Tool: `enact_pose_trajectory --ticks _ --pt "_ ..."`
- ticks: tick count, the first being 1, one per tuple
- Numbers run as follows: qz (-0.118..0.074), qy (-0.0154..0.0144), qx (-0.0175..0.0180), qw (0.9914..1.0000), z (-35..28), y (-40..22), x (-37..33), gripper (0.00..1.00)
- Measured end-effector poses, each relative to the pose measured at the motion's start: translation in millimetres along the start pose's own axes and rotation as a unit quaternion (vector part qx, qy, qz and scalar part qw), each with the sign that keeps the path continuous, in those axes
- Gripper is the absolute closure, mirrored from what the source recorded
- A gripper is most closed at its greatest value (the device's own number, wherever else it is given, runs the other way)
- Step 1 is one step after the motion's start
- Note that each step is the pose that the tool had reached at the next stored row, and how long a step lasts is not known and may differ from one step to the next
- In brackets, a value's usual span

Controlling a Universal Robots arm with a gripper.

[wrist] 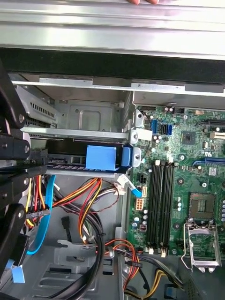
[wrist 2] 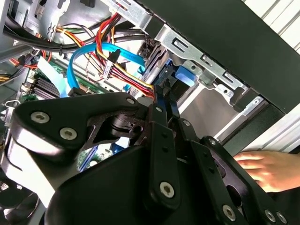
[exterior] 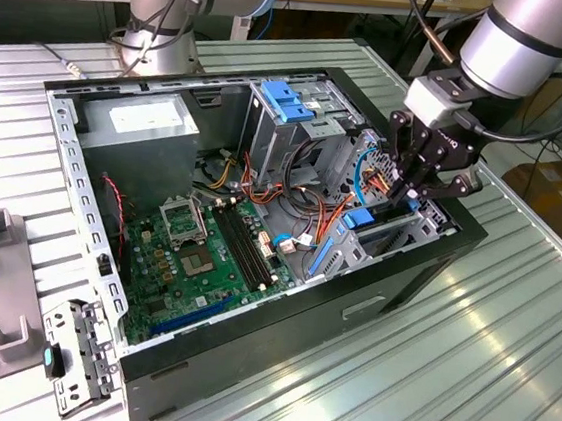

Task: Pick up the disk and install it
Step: 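Insert the first disk wire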

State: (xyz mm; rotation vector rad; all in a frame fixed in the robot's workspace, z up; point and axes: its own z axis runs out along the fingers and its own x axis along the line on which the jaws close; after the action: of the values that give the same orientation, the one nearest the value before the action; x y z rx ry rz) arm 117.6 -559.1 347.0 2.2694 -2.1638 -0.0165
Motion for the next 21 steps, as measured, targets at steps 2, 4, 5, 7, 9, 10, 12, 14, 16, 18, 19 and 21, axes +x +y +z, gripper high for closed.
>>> enact_pose_trajectory --ticks 2,4,5,7,9,10,12,14,16,18,19,21 --pt "0.002 0.0000 0.0000 1.00000 -0.8 0.0 0.0 0.83" --pt "0.004 0.0001 0.0000 0.99999 -0.9 0.0 0.0 0.83" --pt "0.004 0.0000 0.0000 0.99999 -0.9 0.0 -0.2 0.83" --pt "0.004 0.0002 0.0000 0.99999 -0.7 0.0 -0.2 0.83" --pt "0.004 0.0001 0.0000 0.99999 0.1 0.0 -0.2 0.83" --pt "0.004 0.0002 0.0000 0.99999 0.5 0.0 -0.2 0.83" --pt "0.004 0.0001 0.0000 0.99999 1.1 0.0 -0.2 0.83" --pt "0.004 0.0001 0.0000 0.99999 1.3 0.0 -0.2 0.83" --pt "0.004 -0.0001 0.0000 0.99999 1.0 -0.3 -0.2 0.83" --pt "0.004 0.0000 -0.0001 0.99999 -0.4 -0.7 -0.2 0.83" --pt "0.004 0.0000 -0.0001 0.99999 -0.4 -0.7 -0.2 0.83" --pt "0.005 0.0001 -0.0001 0.99999 -0.6 -1.1 -0.2 0.83"
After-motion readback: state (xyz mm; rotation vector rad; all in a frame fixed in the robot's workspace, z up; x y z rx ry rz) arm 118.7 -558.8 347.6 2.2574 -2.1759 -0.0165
